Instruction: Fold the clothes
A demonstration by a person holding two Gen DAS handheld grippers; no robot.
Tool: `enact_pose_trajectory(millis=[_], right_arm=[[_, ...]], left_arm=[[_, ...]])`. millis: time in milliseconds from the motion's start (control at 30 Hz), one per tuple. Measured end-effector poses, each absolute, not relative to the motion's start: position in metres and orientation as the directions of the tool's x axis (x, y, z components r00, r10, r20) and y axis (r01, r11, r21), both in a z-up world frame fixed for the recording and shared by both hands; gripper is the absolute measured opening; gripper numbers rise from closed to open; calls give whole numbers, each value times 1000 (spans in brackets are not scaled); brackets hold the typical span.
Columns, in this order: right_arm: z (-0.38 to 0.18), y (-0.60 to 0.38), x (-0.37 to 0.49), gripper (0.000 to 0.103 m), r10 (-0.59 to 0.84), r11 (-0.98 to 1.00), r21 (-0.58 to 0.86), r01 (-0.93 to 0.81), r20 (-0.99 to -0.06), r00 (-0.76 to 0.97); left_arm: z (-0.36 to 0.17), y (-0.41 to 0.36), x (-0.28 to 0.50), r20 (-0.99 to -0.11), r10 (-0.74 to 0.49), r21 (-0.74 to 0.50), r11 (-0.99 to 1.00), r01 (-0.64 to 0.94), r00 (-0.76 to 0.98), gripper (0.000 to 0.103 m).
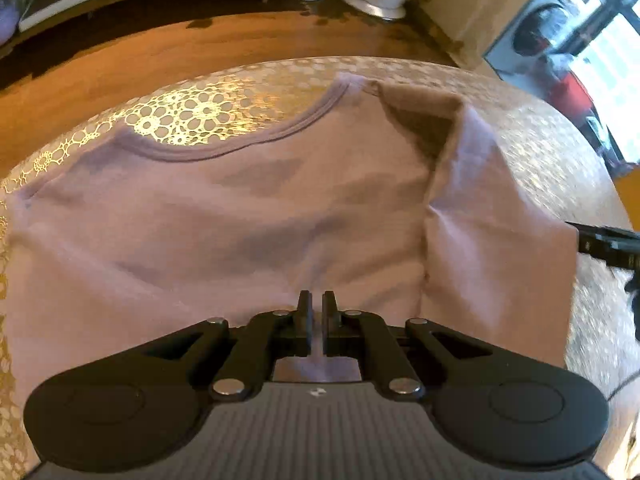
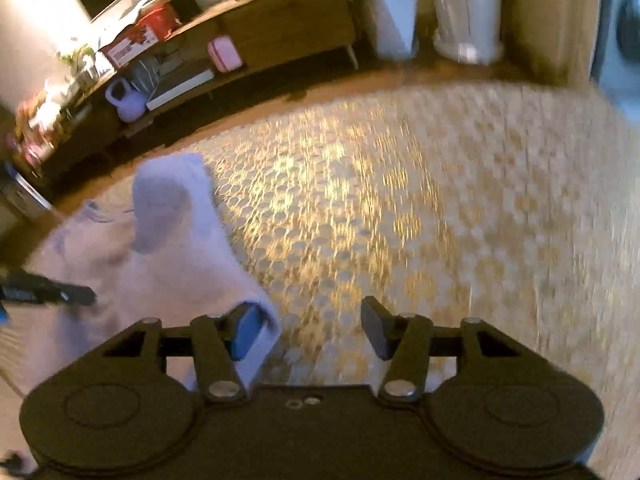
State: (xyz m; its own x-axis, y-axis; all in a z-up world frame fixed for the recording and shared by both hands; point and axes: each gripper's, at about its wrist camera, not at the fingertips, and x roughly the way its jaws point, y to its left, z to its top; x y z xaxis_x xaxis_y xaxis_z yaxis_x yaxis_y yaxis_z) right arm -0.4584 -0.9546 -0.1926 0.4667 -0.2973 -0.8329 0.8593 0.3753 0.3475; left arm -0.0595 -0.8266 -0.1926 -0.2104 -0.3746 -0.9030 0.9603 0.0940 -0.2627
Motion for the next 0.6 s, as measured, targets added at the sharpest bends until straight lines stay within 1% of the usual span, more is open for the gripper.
enact_pose_trajectory(millis=[33, 67, 100, 233, 267, 400, 467, 500, 600], right_arm=[[-192, -956, -463, 103, -266, 385, 349, 854, -844, 465], [-191, -956, -468, 103, -272, 419, 305, 855, -857, 439], [-188, -956, -473, 103, -310, 434, 242, 868, -864, 396], [-172, -970, -500, 103, -363, 331, 265, 905, -850, 382], [-166, -969, -493, 103, -364, 362, 296, 884, -828, 426], [-150, -965, -416, 103, -321, 586, 276, 762, -784, 531], [-154, -963, -375, 103, -301, 657, 264, 706, -767, 567], [-158, -964, -357, 103, -296, 685, 247, 685, -765, 571], [-174, -973, -325, 103, -295, 688, 222, 691, -784, 546]], left_arm=[[-187, -818, -62, -899, -381, -268, 84, 960, -217, 2], [-183, -809, -64, -896, -386, -270, 79, 960, -221, 2], [-181, -799, -67, -896, -385, -268, 74, 961, -220, 2], [-181, -758, -83, -908, -358, -255, 53, 966, -220, 2], [-183, -749, -87, -913, -345, -251, 49, 967, -220, 2], [-191, -715, -107, -919, -309, -264, 20, 964, -245, 2], [-194, -704, -116, -918, -302, -275, 12, 961, -259, 2], [-195, -699, -120, -917, -299, -281, 9, 960, -266, 2], [-198, -683, -130, -913, -289, -302, 0, 953, -289, 2]])
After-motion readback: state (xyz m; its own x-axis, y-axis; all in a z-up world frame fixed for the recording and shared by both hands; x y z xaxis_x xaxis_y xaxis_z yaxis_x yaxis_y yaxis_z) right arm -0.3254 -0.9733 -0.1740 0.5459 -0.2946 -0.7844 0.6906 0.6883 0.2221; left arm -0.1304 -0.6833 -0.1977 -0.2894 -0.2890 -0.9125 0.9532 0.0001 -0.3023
